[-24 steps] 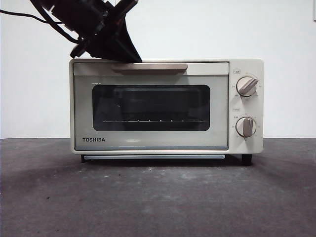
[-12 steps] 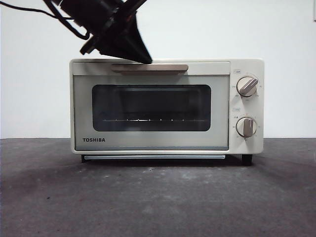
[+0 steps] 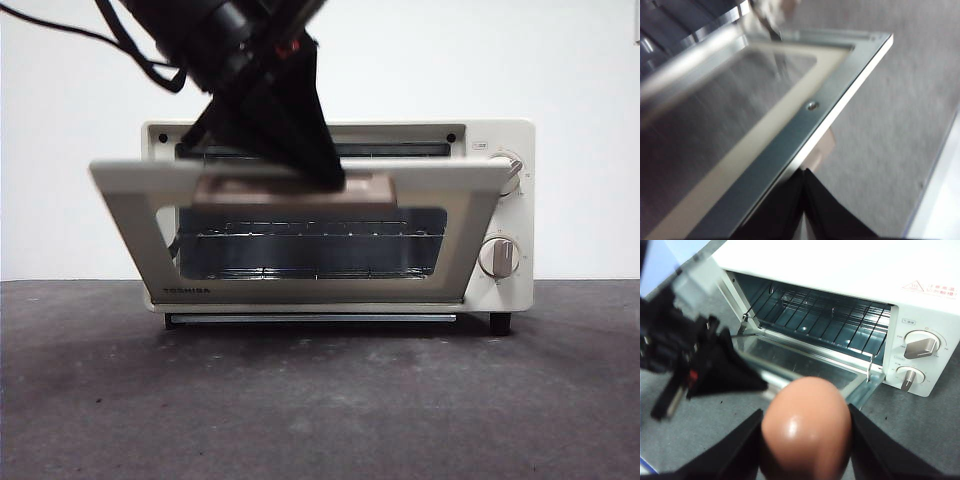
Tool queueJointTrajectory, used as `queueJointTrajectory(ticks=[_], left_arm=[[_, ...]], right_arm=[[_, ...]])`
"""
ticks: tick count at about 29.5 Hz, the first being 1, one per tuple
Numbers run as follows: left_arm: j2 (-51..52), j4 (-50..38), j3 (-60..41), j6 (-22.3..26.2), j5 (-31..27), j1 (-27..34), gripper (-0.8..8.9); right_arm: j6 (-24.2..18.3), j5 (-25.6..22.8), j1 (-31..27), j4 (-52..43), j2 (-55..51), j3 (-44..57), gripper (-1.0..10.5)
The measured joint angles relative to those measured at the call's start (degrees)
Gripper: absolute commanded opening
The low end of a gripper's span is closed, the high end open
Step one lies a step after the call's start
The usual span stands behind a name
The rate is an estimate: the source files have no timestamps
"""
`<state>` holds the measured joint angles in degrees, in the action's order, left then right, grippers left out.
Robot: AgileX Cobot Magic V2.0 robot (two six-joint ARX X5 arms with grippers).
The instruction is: Eggoven
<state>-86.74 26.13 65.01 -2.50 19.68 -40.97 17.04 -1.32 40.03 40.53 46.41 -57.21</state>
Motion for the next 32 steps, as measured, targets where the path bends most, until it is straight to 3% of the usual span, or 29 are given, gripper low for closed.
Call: queueJointTrajectory(ticks=[13, 19, 25, 32], left_arm=[[-0.42, 4.57, -0.33, -2.19, -1.77, -6.45, 0.07], [4.52, 3.89, -0.33, -3.50, -1.79, -6.88, 0.07], [13.00, 2.99, -0.33, -4.33, -5.01, -3.43, 0.07], [23.30, 5.81, -1.70, -4.37, -5.79, 4.96, 0.06]], right_arm=[[-0.33, -0.04, -0.02, -0.13, 0.63, 0.00, 0.0], [-0.33, -0.04, -0.02, -1.25, 4.24, 0.00, 0.0], [-0.33, 0.37, -0.15, -5.86, 10.86, 0.00, 0.0], [-0.31, 6.67, -2.95, -15.41, 21.33, 0.00, 0.0]])
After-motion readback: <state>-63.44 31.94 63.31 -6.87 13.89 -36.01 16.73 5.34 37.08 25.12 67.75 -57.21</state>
